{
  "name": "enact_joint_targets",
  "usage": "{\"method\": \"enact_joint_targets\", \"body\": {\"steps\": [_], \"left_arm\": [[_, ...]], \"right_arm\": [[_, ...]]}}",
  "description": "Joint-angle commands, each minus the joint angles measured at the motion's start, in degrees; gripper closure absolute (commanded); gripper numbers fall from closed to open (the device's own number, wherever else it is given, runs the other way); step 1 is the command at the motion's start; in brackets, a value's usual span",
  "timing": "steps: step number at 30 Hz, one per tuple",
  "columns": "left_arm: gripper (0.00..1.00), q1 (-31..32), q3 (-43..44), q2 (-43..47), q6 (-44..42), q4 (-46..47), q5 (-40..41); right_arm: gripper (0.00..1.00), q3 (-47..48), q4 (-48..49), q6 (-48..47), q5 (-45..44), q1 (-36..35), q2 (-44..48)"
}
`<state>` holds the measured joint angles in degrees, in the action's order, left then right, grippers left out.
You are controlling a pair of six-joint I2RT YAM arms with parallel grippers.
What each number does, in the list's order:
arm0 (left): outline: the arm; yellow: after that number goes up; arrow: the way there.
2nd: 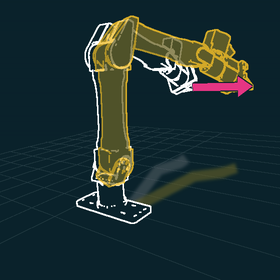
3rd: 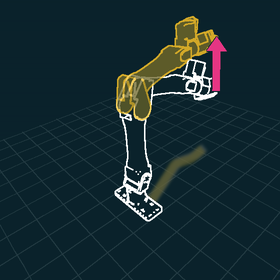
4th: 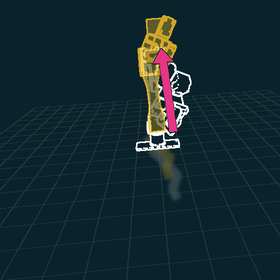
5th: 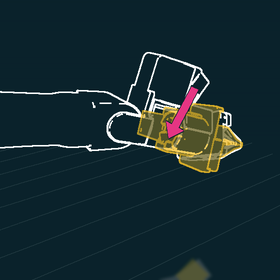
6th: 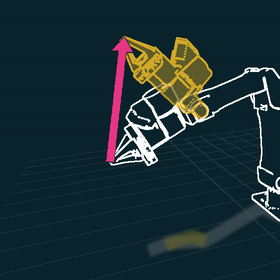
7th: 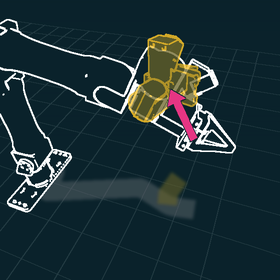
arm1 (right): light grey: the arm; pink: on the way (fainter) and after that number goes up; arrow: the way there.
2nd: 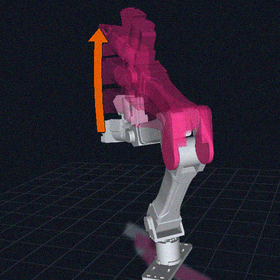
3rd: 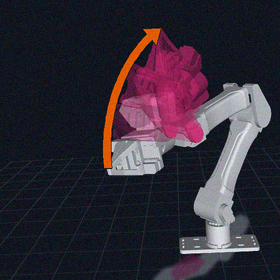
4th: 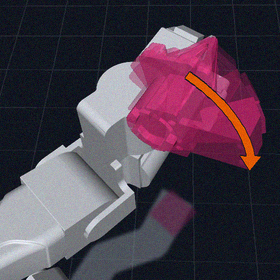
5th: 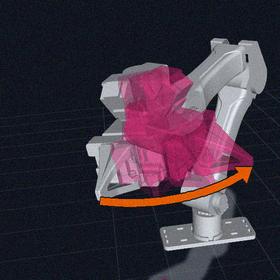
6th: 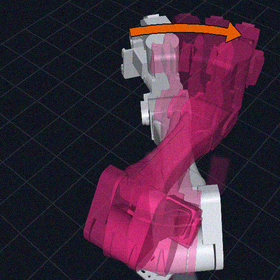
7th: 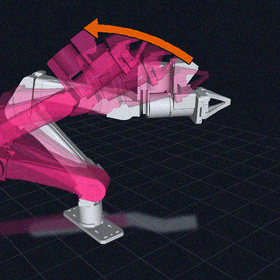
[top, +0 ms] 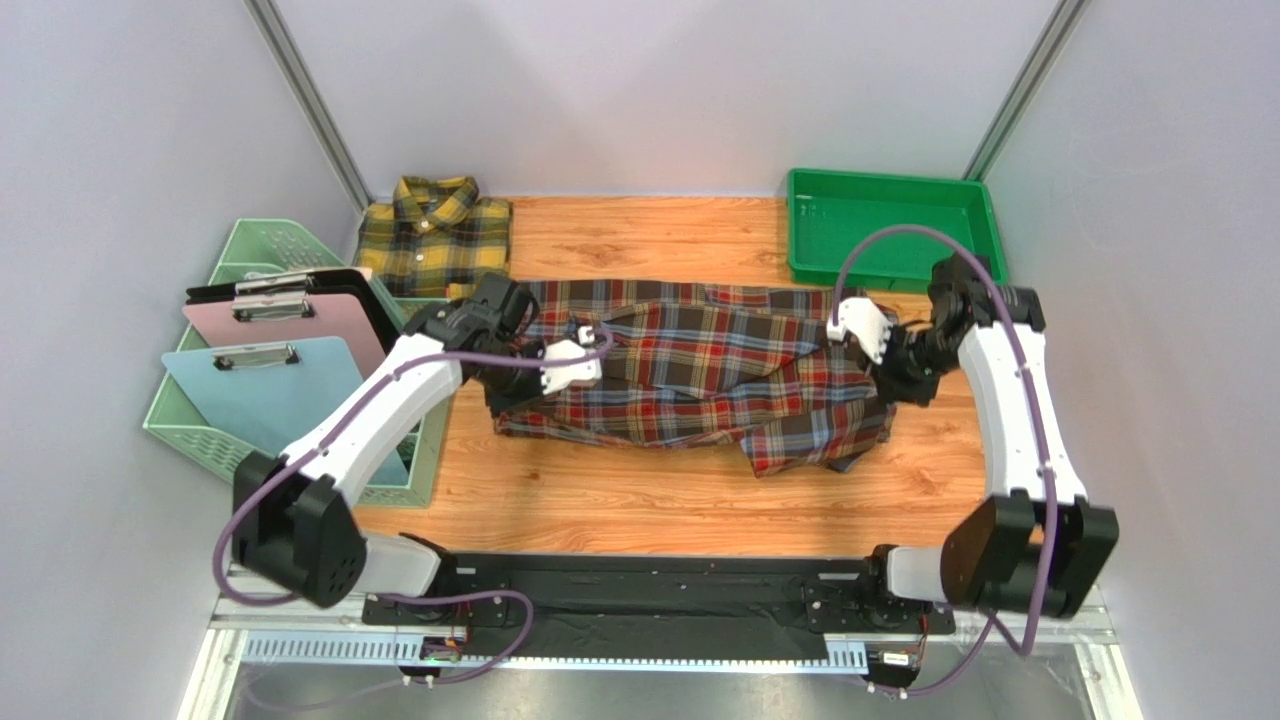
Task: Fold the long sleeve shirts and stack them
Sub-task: Fold the shirt
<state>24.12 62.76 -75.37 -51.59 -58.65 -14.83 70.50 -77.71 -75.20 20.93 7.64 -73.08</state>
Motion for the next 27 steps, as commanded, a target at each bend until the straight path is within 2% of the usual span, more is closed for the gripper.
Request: {"method": "enact_joint_targets", "body": {"steps": [1,8,14,21,27], "left_arm": [[1.00,-3.63,9.29,-8.53,1.05,1.70,-1.60],[1.00,-7.06,20.54,-21.20,-0.61,3.19,0.33],[1.00,-8.56,26.09,-30.52,-0.17,3.63,1.29],[1.00,-9.00,28.82,-35.45,1.05,3.99,0.68],[1.00,-9.00,32.33,-35.63,1.32,2.14,-0.64]], "right_arm": [[1.00,11.04,0.63,1.54,3.85,0.10,-9.42],[1.00,26.95,1.95,5.32,2.89,-2.62,-25.26],[1.00,32.50,5.29,6.82,-0.45,-4.03,-35.27],[1.00,33.48,6.17,8.05,-3.60,-4.30,-40.82],[1.00,32.51,5.21,6.38,-3.00,-3.07,-38.90]]}}
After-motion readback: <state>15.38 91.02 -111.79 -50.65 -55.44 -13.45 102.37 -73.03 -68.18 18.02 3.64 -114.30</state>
